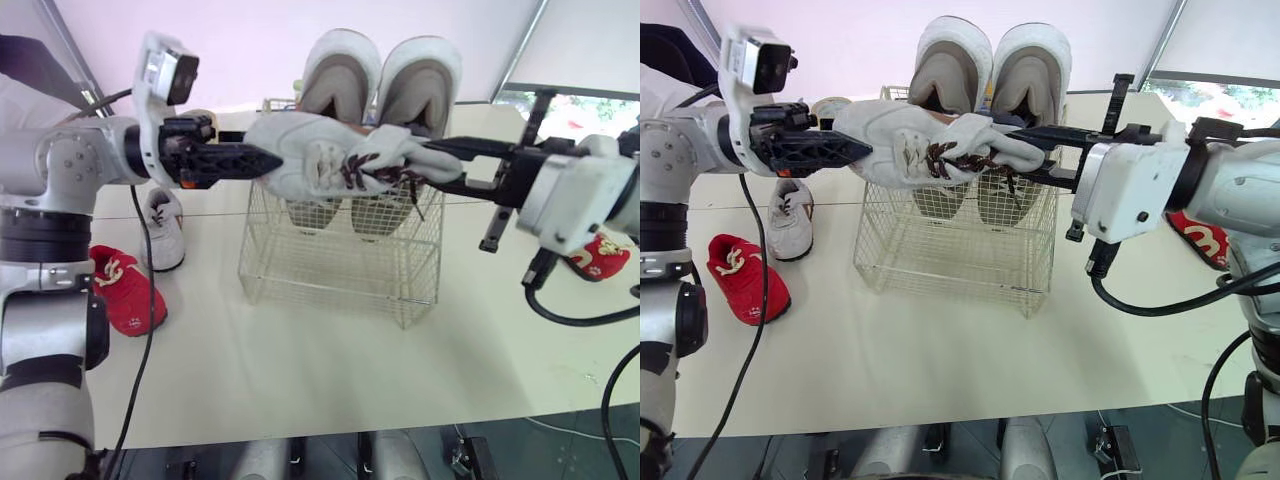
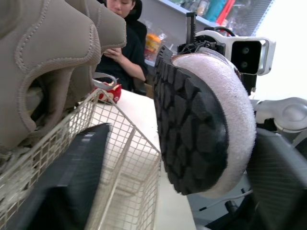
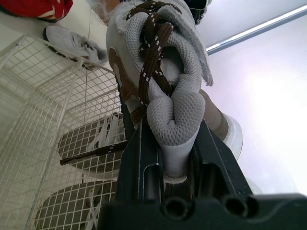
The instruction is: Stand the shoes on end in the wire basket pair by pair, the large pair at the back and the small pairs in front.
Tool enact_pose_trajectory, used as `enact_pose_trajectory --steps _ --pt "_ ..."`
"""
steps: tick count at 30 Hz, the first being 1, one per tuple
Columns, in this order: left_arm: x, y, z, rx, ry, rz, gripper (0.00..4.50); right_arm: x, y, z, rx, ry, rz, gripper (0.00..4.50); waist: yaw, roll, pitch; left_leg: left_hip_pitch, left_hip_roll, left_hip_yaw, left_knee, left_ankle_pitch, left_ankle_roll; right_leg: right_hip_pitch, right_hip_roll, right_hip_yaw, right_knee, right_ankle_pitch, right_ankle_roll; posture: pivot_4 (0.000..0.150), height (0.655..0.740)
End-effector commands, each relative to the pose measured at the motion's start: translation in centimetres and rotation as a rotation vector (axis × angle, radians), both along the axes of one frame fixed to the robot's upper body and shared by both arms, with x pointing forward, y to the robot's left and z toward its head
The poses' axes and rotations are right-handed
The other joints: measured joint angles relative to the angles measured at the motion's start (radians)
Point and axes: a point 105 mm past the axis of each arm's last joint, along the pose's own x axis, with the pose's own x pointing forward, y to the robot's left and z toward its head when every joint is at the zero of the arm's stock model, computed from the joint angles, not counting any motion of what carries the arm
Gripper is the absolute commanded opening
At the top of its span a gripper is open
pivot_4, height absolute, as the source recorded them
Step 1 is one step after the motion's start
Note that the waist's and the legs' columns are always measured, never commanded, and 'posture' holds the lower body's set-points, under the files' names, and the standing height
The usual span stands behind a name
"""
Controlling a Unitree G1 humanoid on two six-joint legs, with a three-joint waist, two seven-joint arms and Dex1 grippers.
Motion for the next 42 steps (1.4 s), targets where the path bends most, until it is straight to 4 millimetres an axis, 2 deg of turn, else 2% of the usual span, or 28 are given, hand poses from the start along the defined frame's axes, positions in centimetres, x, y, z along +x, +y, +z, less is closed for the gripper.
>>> enact_pose_trajectory --steps 1,4,5,7,9,11,12,15,16,20,22,26,32,42 --pt "-0.6 -0.1 1.1 -0.014 -0.047 -0.011 2.17 -0.8 0.6 0.9 -0.016 -0.065 0.035 0.12 0.000 0.000 0.000 0.000 0.000 0.000 0.000 0.000 0.000 0.000 0.000 0.000 0.000 0.000 0.000 0.150 0.7400" --pt "-0.7 -0.3 1.0 -0.017 -0.044 -0.019 0.61 -0.8 0.7 0.9 -0.023 -0.064 0.038 0.12 0.001 0.000 0.000 0.000 0.000 0.000 0.000 0.000 0.000 0.000 0.000 0.000 0.000 0.000 0.001 0.150 0.7400" --pt "-0.7 -0.4 0.8 -0.018 -0.042 -0.021 0.24 -0.7 0.8 0.9 -0.023 -0.061 0.040 0.12 0.001 0.000 0.000 0.000 0.000 0.000 0.000 0.000 0.000 0.000 0.000 0.000 0.000 0.001 0.001 0.150 0.7400" --pt "-0.7 -0.6 0.6 -0.024 -0.030 -0.023 0.21 -0.7 0.8 0.9 -0.015 -0.039 0.045 0.12 0.001 0.000 0.000 0.000 0.000 0.000 0.000 0.000 0.000 0.000 0.000 0.000 0.000 0.001 0.001 0.150 0.7400" --pt "-0.8 -0.7 0.4 -0.042 -0.002 -0.029 0.21 -0.8 0.7 1.2 0.040 0.046 0.050 1.16 0.000 0.000 0.000 0.000 0.000 0.000 0.000 0.000 0.000 0.000 0.000 0.000 0.001 0.001 0.001 0.150 0.7400" --pt "-0.7 -0.7 0.4 -0.091 0.020 -0.009 0.21 -0.6 0.2 1.7 0.175 0.211 0.032 1.99 0.002 0.000 0.000 0.000 0.000 0.000 0.000 0.000 0.000 0.000 0.000 0.000 0.001 0.001 0.001 0.150 0.7400" --pt "-0.6 -0.6 0.4 -0.110 0.026 0.003 0.21 -0.6 -0.1 1.9 0.224 0.268 0.018 2.54 0.002 0.000 0.000 0.000 0.000 0.000 0.001 0.000 0.000 0.000 0.000 0.000 0.002 0.001 0.001 0.150 0.7400" --pt "-0.3 -0.2 0.7 -0.193 0.049 0.051 0.21 -0.1 -2.1 2.4 0.448 0.468 -0.033 4.07 0.003 0.000 0.000 0.000 0.000 -0.001 0.001 0.000 0.000 0.000 -0.001 0.000 0.002 0.001 0.001 0.150 0.7400" --pt "-0.3 -0.1 0.7 -0.214 0.056 0.063 0.21 -0.1 -2.8 2.3 0.506 0.534 -0.043 4.43 0.003 -0.001 0.000 0.000 0.000 -0.001 0.001 0.000 0.000 0.000 -0.002 0.000 0.002 0.001 0.000 0.150 0.7400" --pt "-0.5 -0.2 0.7 -0.299 0.069 0.097 0.21 -0.2 -5.2 1.0 0.769 0.817 -0.032 4.43 0.003 -0.001 0.000 0.000 0.000 -0.002 0.000 0.000 0.000 0.000 -0.002 0.000 0.001 0.002 0.000 0.150 0.7400" --pt "-0.4 -0.4 0.6 -0.336 0.075 0.112 0.21 -0.5 -5.4 0.2 0.869 0.942 0.018 4.43 0.003 -0.002 -0.001 0.000 0.000 -0.002 0.000 0.000 0.000 0.001 -0.002 0.000 0.001 0.002 0.000 0.150 0.7400" --pt "-0.5 -1.2 0.4 -0.385 0.092 0.108 0.21 -0.1 -3.7 -0.3 1.023 1.044 0.120 4.43 -0.001 -0.002 -0.001 0.000 0.000 -0.001 0.000 0.000 0.000 0.000 -0.002 0.000 0.002 0.002 -0.001 0.150 0.7400" --pt "-0.6 -2.9 -0.2 -0.427 0.112 0.100 0.21 1.3 -0.9 0.8 1.232 1.133 0.315 4.43 -0.001 -0.001 -0.001 0.001 0.000 -0.001 0.000 0.001 -0.001 0.000 -0.001 0.000 0.003 0.002 0.000 0.150 0.7400" --pt "-0.7 -3.6 -0.6 -0.447 0.131 0.113 0.21 1.1 1.0 2.2 1.271 1.183 0.455 4.43 0.001 -0.001 -0.001 0.001 -0.001 -0.001 0.001 0.001 0.000 0.000 0.001 0.000 0.004 0.003 0.000 0.150 0.7400"
